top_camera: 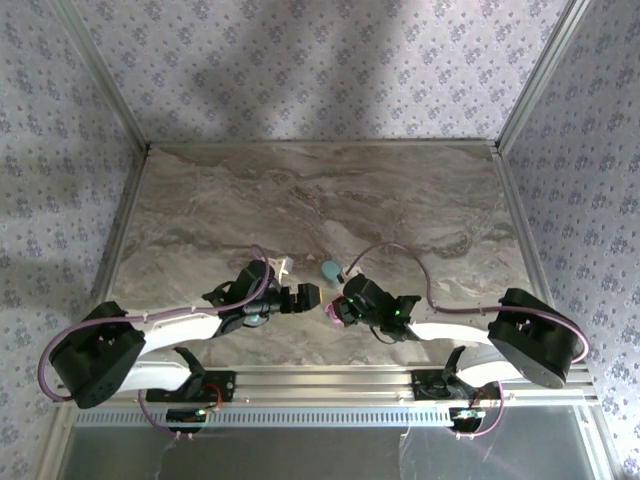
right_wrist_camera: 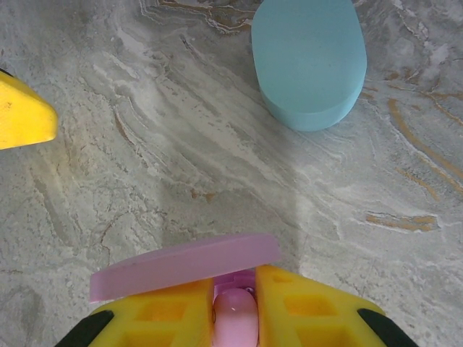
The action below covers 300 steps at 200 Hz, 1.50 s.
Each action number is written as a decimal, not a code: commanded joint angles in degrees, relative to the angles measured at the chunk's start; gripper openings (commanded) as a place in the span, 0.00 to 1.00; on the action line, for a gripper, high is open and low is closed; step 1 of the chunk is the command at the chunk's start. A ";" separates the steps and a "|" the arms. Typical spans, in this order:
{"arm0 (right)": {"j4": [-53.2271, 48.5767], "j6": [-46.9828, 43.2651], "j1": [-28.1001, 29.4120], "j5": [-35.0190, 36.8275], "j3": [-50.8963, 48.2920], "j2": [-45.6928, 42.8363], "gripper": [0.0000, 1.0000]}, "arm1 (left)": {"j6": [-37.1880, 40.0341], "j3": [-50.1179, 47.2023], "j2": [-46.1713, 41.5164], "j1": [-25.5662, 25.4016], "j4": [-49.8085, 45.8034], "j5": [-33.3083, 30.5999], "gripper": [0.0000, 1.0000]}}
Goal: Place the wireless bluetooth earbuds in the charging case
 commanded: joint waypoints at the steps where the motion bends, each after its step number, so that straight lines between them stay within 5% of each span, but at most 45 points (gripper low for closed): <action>1: -0.88 0.41 0.36 0.54 -1.01 0.83 0.24 | -0.14 0.19 0.27 -0.70 0.08 -0.52 1.00; 35: -1.80 0.85 0.54 0.75 -1.10 0.20 0.31 | -0.21 0.19 0.30 -0.70 0.06 -0.59 1.00; 192: -13.23 4.38 0.38 2.90 -0.40 -13.41 0.34 | -0.53 -0.08 -2.82 -1.28 -1.16 -2.34 1.00; 300: -25.26 14.20 -11.82 -10.32 0.51 -25.76 0.38 | 1.48 0.14 -22.20 -3.00 -17.81 -14.44 1.00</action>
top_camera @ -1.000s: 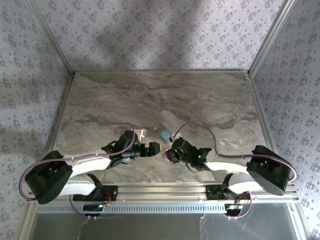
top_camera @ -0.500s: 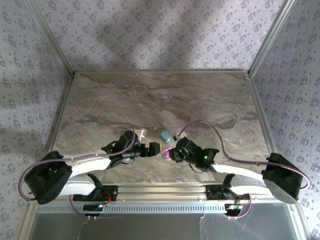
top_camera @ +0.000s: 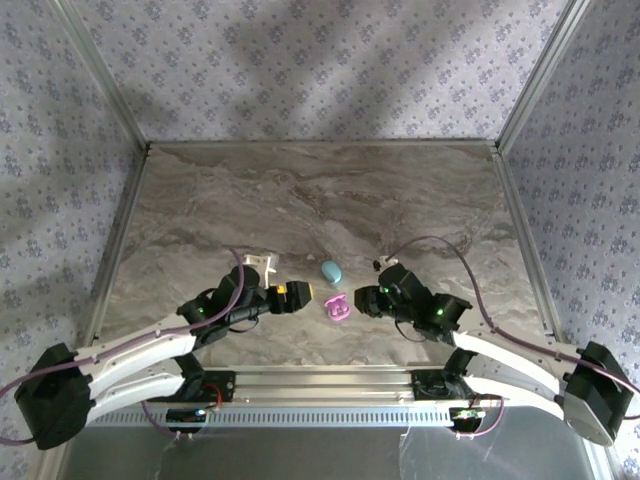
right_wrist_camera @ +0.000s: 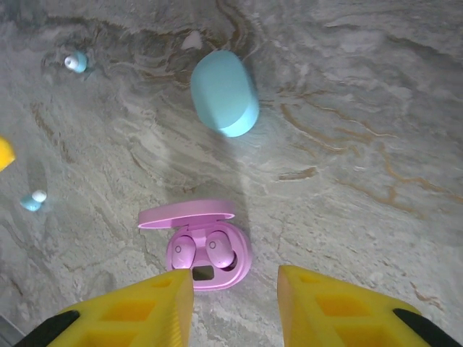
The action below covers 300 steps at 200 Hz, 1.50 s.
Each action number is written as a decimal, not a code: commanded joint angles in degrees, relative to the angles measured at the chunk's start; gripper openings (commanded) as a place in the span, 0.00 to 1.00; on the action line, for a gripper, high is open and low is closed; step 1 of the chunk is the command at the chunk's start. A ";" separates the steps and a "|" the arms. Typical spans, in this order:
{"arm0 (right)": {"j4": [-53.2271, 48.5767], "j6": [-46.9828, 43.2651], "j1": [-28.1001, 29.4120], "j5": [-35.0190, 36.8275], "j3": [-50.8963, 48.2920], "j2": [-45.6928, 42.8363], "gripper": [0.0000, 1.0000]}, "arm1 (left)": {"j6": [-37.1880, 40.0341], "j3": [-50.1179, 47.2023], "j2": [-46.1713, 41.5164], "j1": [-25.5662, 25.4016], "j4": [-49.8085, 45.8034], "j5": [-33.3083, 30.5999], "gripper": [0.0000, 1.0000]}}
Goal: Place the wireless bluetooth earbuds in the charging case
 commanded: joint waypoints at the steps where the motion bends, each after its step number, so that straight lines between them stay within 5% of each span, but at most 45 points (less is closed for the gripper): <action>1: -3.63 3.93 -3.16 -4.81 0.41 -0.66 0.38 | 0.77 0.16 -3.07 -0.18 -5.18 -4.35 1.00; 86: -3.67 2.90 -12.30 -14.04 0.13 3.92 0.37 | 1.75 5.20 4.46 0.30 -5.42 -0.78 1.00; 134: 1.21 -0.22 -16.08 -20.28 1.24 13.85 0.29 | -2.31 3.06 7.16 0.33 -4.45 1.25 1.00; 165: 4.42 -2.05 -15.60 -22.77 4.25 21.27 0.22 | -2.90 4.19 12.53 0.42 -2.37 4.74 0.95; 211: 7.75 -2.74 -13.45 -24.35 7.12 29.40 0.15 | -5.99 2.70 17.32 0.47 2.40 6.06 0.69; 300: 9.36 0.67 -8.52 -22.85 4.48 30.23 0.13 | -6.71 1.78 15.84 0.44 1.83 4.76 0.68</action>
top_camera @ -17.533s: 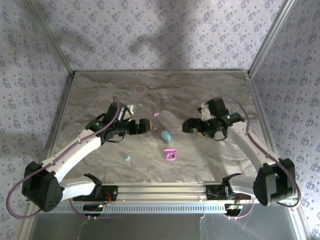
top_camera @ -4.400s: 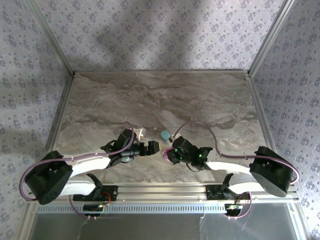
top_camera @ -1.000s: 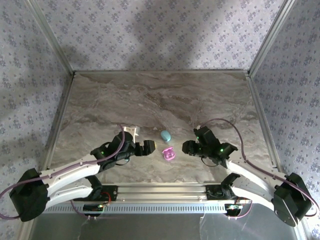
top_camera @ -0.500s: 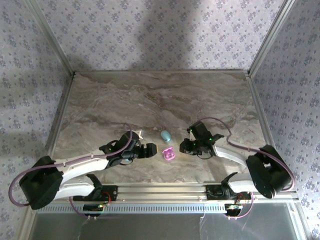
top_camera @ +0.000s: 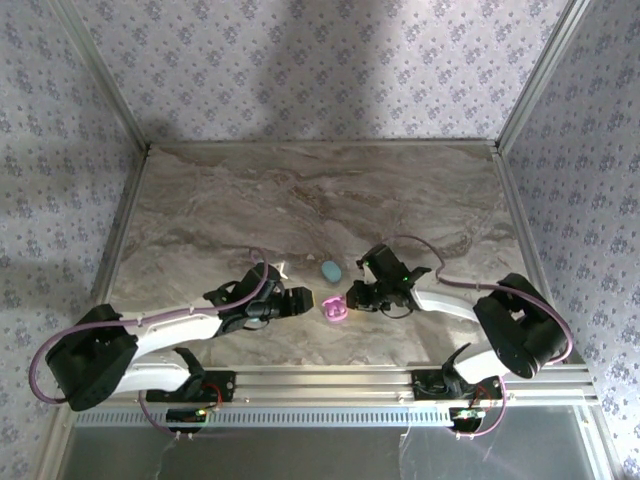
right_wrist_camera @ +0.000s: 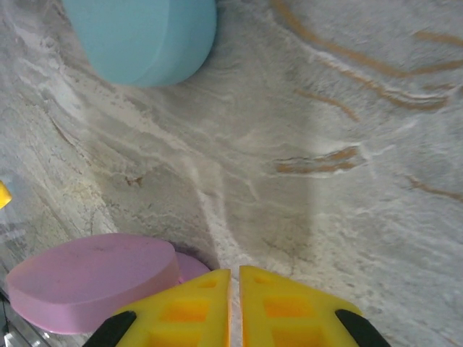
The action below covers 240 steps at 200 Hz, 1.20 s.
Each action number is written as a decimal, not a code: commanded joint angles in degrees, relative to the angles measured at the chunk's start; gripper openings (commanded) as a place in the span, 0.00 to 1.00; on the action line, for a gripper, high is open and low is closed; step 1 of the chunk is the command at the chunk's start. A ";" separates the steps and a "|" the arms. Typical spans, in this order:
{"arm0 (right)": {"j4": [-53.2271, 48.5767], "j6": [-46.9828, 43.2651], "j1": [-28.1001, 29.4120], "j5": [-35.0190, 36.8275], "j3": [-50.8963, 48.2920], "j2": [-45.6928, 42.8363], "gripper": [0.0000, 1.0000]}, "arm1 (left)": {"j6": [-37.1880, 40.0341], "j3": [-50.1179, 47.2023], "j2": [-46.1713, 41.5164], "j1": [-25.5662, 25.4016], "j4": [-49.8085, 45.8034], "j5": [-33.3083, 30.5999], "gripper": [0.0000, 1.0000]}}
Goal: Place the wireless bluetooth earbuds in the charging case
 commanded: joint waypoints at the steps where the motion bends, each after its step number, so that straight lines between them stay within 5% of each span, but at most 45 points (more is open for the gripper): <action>1: 0.79 1.88 1.37 0.18 -1.47 -0.18 0.13 | -0.72 -0.84 -1.84 0.33 0.30 -0.01 0.68; 51: -0.39 4.10 4.58 2.39 -3.19 -3.54 0.13 | -0.97 -2.04 -5.27 0.27 -1.79 -0.84 0.65; 144: -7.91 3.63 8.81 4.07 -1.41 -12.26 0.17 | -2.82 -5.31 -9.99 -0.70 -4.55 1.47 0.34; 240: -16.43 -3.20 3.82 3.15 8.80 -12.40 0.35 | -2.41 -1.61 1.32 -5.39 0.83 4.95 0.24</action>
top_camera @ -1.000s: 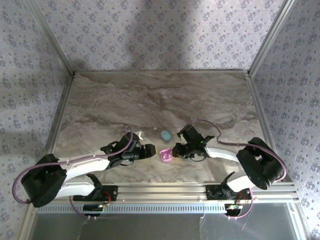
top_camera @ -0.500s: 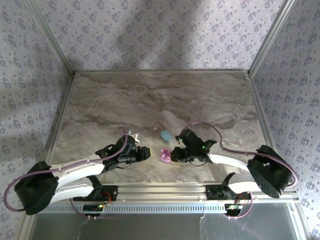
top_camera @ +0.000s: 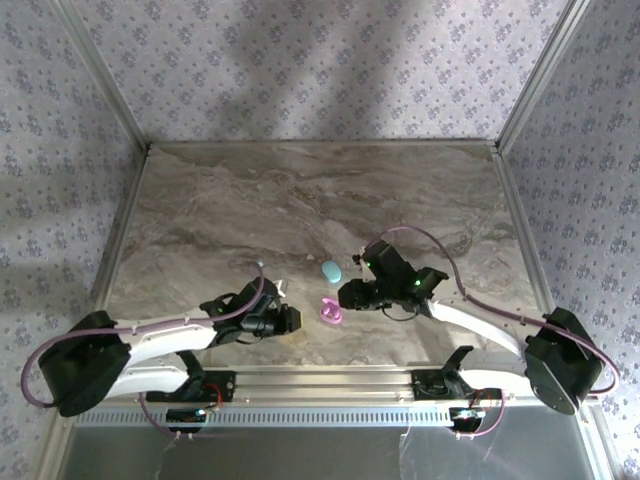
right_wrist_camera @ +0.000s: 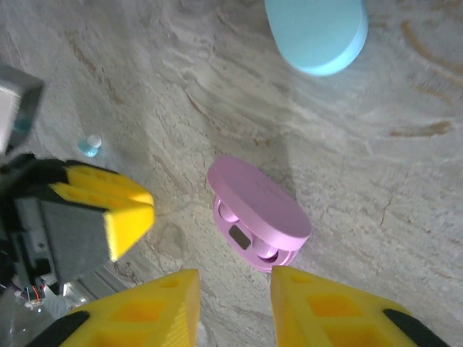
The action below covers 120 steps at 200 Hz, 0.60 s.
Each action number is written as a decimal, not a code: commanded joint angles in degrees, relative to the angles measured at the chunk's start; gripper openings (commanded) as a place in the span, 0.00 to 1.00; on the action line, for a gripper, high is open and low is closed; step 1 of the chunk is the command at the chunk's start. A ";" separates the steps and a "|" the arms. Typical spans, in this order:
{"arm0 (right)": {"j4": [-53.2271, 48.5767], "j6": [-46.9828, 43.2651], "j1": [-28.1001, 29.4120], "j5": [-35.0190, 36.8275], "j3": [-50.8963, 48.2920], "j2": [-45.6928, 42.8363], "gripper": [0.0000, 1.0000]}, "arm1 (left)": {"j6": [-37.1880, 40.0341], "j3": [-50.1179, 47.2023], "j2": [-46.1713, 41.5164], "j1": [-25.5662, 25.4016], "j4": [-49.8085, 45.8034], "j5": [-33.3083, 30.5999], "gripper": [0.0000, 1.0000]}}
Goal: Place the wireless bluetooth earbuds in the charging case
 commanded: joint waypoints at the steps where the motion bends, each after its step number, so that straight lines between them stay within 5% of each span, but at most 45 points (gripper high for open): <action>1: -2.95 -2.89 -1.49 -0.32 2.85 1.81 0.35 | 0.03 3.37 3.19 -1.69 3.20 1.41 0.24; 120: -3.55 -6.79 -2.17 -2.28 11.38 16.55 0.28 | 1.09 6.76 15.22 -2.34 11.96 3.07 0.13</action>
